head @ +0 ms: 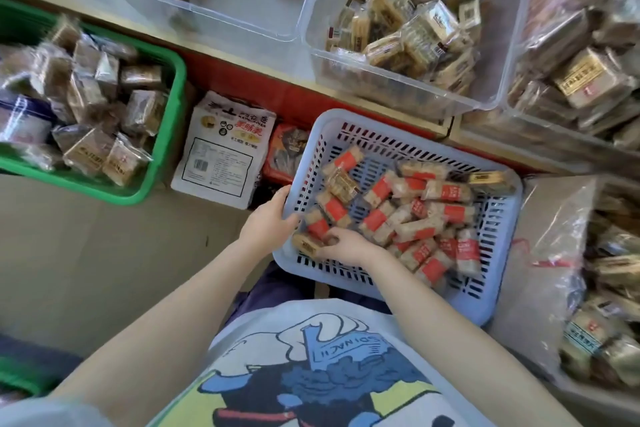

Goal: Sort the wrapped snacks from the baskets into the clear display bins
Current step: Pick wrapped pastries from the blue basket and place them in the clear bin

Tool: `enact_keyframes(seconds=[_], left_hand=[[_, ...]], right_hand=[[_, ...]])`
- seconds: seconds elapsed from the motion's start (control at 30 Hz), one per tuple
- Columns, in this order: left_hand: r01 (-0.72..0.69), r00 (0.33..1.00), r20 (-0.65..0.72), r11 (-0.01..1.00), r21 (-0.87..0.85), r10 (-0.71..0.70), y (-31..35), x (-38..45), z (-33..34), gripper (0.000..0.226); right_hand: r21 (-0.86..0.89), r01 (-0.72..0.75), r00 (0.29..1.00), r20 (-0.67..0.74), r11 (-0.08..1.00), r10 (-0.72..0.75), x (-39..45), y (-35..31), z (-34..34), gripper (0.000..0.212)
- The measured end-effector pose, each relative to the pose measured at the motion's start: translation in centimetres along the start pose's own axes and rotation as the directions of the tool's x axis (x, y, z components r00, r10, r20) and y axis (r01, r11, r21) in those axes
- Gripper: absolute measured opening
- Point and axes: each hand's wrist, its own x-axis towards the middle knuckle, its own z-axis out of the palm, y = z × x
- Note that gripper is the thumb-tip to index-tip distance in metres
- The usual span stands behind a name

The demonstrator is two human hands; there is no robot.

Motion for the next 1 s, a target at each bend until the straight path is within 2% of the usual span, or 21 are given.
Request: enact_keyframes(seconds=[0.07,0.2,0.33,0.4,0.47,0.5,0.57,0.63,0.67,0.77,0.87,0.93,1.0], left_hand=[[-0.002,1.0,-0.006,0.999,-0.035,0.002,-0.1,-0.3,0.2,0.065],[0.005,1.0,-0.002,0.998,-0.059,-0.005,0.3,-0.1,0.1,0.065],[-0.006,1.0,0.01,0.997,-0.075,0.007,0.6,0.2,-0.6,0.059],[-0.05,0.994,-0.097,0.997,-0.051,0.045,0.9,0.2,-1.2,0.057],[-0.088,0.98,-0.191,0.985,-0.145,0.06,2.2,0.2,-2.3,0.046],[-0.083,0.985,-0.165,0.966,-0.244,0.043,3.1,0.3,-3.1,0.043],[-0.044,0.999,0.004,0.904,-0.426,0.05,5.4,0.3,-4.8,0.043],[-0.059,0.986,0.114,0.886,-0.461,0.125,8.1,0.1,-6.4,0.044],[-0.089,0.98,0.114,0.874,-0.479,0.162,9.5,-0.1,-7.1,0.042],[-0.189,0.968,0.037,0.813,-0.55,0.25,13.1,-0.4,-8.9,0.034],[-0.286,0.947,-0.037,0.779,-0.559,0.321,16.5,-0.3,-10.7,0.032],[-0.379,0.925,-0.199,0.79,-0.481,0.323,18.3,0.2,-11.3,0.031],[-0.464,0.863,-0.369,0.831,-0.305,0.346,19.7,1.0,-11.7,0.031]], right_hand=[[-0.008,-0.007,1.0,0.022,1.0,0.007,0.4,0.2,1.6,0.057],[-0.004,0.001,0.988,-0.156,1.0,-0.001,1.1,0.3,3.3,0.046],[0.256,-0.019,0.989,-0.134,0.966,0.055,0.1,-0.1,1.6,0.029],[0.441,-0.04,0.986,-0.126,0.896,0.106,-0.8,0.1,0.1,0.032],[0.632,-0.018,0.988,-0.106,0.775,0.109,-2.1,0.0,-1.7,0.033],[0.7,0.007,0.991,-0.102,0.714,0.089,-2.9,-0.3,-2.7,0.033],[0.765,0.081,0.992,-0.121,0.639,0.018,-4.9,-1.2,-5.0,0.035],[0.778,0.159,0.986,-0.156,0.608,-0.059,-6.8,-2.4,-7.1,0.036],[0.775,0.197,0.98,-0.174,0.601,-0.097,-7.7,-3.0,-8.0,0.037],[0.729,0.347,0.938,-0.287,0.59,-0.196,-9.9,-4.2,-10.9,0.037],[0.626,0.48,0.862,-0.466,0.614,-0.199,-11.7,-5.0,-14.0,0.035],[0.611,0.529,0.81,-0.571,0.589,-0.134,-12.5,-5.5,-16.5,0.035],[0.664,0.571,0.767,-0.642,0.483,-0.024,-13.2,-6.1,-19.1,0.035]])
